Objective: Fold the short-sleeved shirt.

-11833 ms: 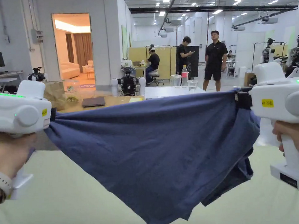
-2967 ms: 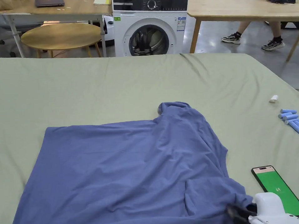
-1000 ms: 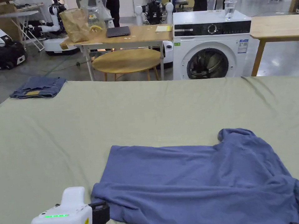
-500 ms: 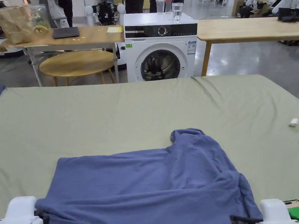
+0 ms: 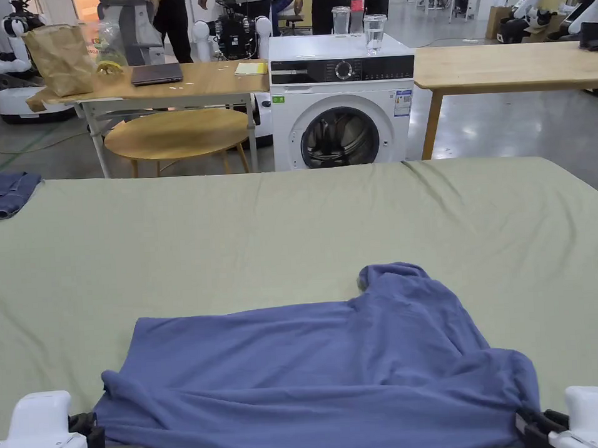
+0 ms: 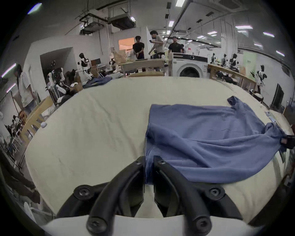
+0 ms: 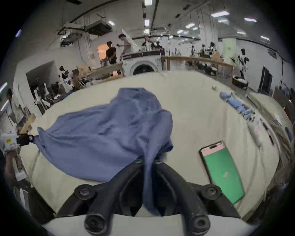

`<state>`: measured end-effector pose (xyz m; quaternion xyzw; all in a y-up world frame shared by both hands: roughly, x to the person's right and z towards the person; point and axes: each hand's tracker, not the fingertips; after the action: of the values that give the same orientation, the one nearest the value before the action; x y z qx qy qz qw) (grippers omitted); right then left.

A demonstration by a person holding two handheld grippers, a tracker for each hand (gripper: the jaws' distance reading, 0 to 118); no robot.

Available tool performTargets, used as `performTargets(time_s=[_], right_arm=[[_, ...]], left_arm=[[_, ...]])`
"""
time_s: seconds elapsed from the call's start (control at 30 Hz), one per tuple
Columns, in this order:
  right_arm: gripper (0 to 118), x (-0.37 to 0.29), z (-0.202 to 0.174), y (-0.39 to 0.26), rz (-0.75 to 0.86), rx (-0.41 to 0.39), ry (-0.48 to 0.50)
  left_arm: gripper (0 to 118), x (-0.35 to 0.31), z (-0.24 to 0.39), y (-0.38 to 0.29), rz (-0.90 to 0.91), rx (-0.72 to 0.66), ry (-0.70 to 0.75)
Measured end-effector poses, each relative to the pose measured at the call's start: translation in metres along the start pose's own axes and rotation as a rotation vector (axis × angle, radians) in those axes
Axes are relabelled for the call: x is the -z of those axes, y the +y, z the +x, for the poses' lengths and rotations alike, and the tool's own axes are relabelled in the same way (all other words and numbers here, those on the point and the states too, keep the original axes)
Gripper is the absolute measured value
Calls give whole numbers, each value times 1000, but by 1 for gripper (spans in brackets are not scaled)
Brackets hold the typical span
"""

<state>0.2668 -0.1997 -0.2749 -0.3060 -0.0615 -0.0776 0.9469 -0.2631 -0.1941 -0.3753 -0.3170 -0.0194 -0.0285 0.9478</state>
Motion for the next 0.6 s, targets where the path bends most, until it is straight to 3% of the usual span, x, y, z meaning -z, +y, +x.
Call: performTargets(time_s=[0.2,0.33,0.47,0.57,0.6], right_arm=[[4,-77,-8,9,36,-72,6],[4,-81,-4,-14,-62,-89,-15],[4,-52,4,-51,-198,-25,-25],[6,-48,2,-59,-182,-24,-41],[20,-49,2,-57,-179,-38,-54]], left_arm=[[4,-76,-8,-10,33,7,-24],[4,-87,-27,-45,-49,-57,-39],[4,-69,-40,-79,-109,-137,-64],[9,-70,-40,-82,-90,-125,-54],[23,-74,-40,-77,-68,-111,-35]])
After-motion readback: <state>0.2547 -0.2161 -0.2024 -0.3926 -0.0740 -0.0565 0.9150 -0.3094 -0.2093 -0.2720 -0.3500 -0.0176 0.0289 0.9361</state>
